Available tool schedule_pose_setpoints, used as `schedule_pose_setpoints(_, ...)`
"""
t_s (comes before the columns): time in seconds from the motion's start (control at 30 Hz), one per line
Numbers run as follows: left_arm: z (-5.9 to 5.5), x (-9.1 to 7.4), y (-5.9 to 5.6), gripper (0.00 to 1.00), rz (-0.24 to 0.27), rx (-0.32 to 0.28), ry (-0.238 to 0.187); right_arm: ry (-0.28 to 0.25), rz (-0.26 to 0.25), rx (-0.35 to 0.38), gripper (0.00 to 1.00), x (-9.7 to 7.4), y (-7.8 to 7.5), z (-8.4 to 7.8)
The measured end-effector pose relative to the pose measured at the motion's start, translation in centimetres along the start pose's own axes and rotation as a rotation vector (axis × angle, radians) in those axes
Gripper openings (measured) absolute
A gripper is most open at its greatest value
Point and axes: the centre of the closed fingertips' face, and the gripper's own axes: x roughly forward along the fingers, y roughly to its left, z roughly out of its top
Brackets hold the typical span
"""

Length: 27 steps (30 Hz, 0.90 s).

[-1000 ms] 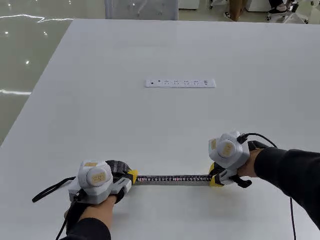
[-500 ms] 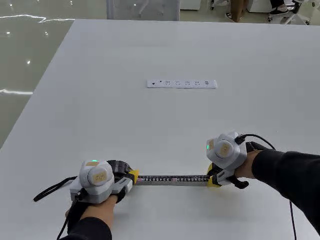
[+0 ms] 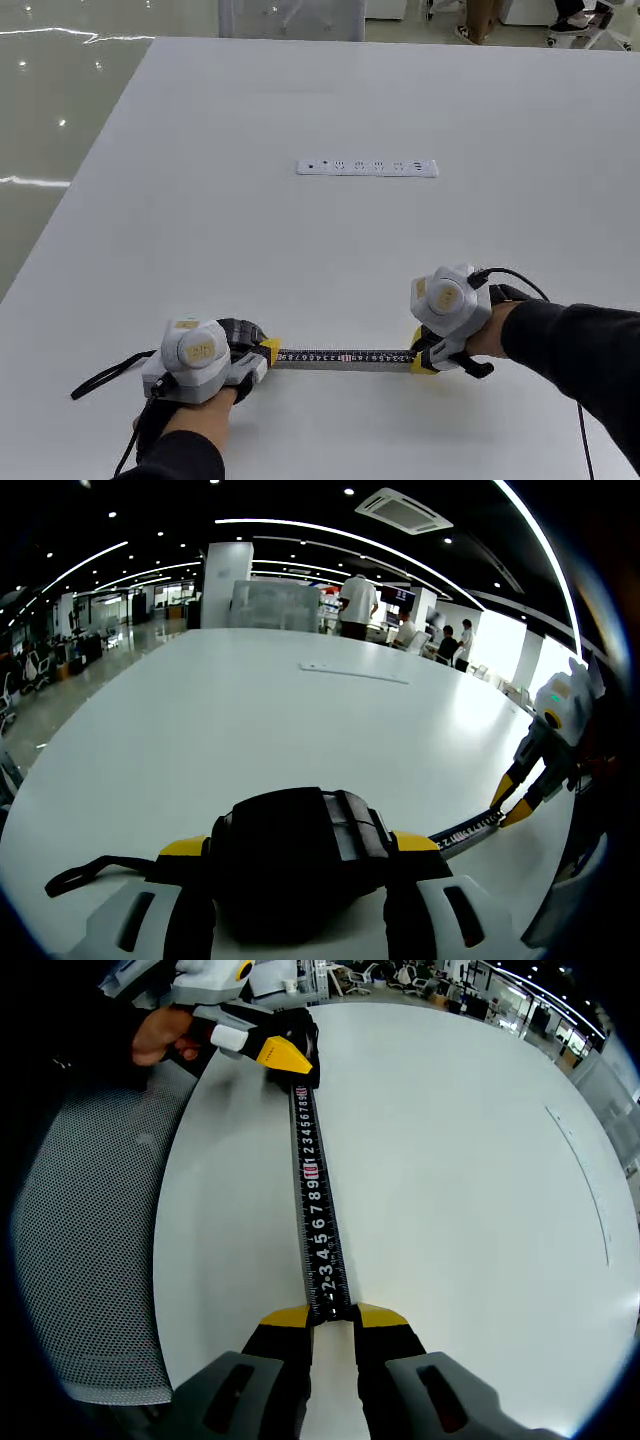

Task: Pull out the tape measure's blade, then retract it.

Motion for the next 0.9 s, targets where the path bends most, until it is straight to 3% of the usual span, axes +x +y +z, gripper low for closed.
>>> schedule_pose_setpoints(0.9,0.0,0.0,0.1,0.65,-0.004,-0.004,0.001,-0.034,-0.003,-0.004,0.12,0.6,0.2,1.6)
